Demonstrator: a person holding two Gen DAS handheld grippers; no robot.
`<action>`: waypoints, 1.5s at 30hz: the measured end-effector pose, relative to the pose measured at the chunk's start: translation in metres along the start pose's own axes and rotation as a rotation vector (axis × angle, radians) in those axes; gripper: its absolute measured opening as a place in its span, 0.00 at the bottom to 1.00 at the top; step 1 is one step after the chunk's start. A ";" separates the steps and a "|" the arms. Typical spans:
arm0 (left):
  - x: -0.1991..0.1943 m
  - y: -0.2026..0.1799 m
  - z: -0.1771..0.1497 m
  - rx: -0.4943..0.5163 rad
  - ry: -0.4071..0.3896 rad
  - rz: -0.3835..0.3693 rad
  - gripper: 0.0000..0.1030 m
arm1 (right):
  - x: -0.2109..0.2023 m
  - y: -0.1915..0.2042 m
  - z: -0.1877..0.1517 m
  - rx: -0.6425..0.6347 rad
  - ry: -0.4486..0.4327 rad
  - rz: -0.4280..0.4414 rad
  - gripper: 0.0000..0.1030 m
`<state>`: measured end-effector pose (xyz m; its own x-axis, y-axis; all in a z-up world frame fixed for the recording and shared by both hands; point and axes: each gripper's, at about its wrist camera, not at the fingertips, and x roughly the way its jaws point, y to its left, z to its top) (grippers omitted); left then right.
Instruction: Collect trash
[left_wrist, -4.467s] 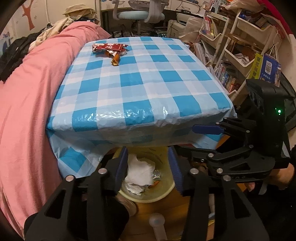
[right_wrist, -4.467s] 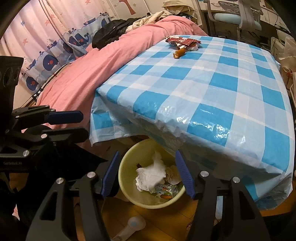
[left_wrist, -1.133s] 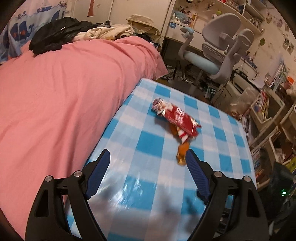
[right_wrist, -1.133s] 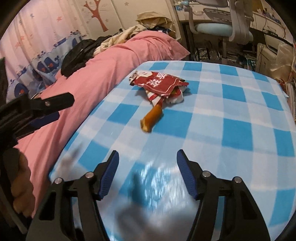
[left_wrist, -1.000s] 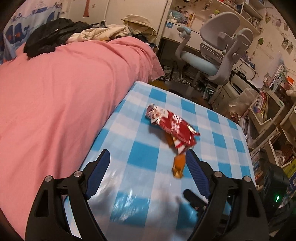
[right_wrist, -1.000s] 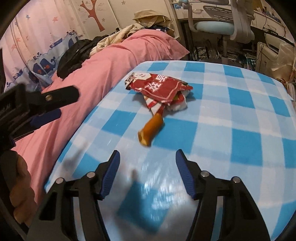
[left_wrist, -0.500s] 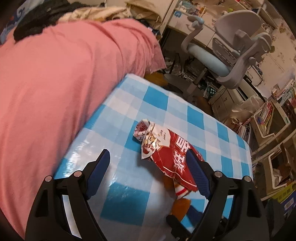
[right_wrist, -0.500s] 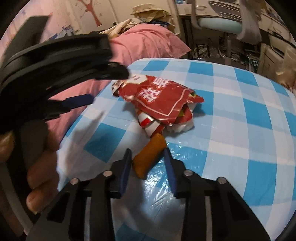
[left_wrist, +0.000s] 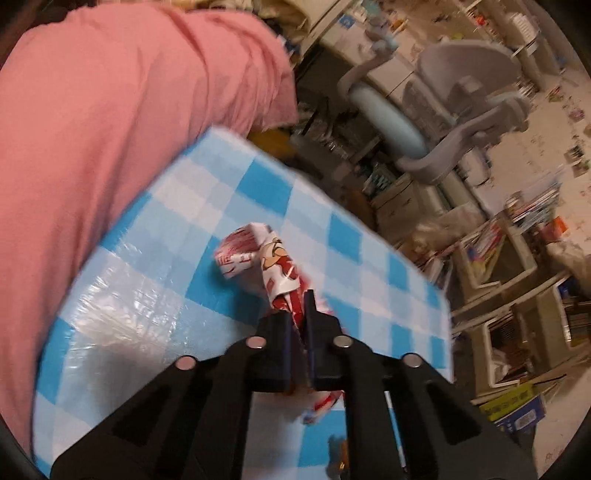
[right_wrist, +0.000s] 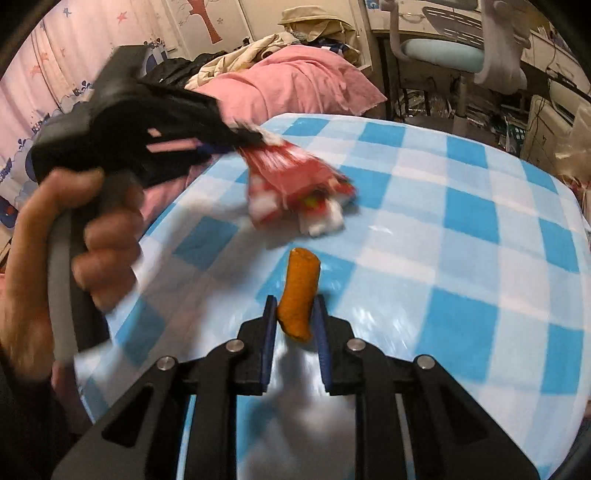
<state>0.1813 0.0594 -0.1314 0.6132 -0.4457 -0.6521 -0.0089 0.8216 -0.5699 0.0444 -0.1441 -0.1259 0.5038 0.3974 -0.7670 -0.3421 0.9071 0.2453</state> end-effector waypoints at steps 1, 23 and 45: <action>-0.011 -0.001 0.001 -0.004 -0.018 -0.016 0.06 | -0.005 -0.002 -0.003 0.007 -0.003 0.002 0.20; -0.123 0.048 -0.110 -0.011 0.150 0.144 0.09 | -0.046 -0.008 -0.071 0.108 0.037 0.031 0.20; -0.090 0.052 -0.101 -0.073 0.037 0.150 0.09 | -0.042 0.002 -0.077 0.034 0.019 0.034 0.20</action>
<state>0.0453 0.1063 -0.1527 0.5708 -0.3342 -0.7500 -0.1565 0.8524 -0.4990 -0.0384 -0.1698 -0.1395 0.4768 0.4257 -0.7691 -0.3314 0.8974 0.2913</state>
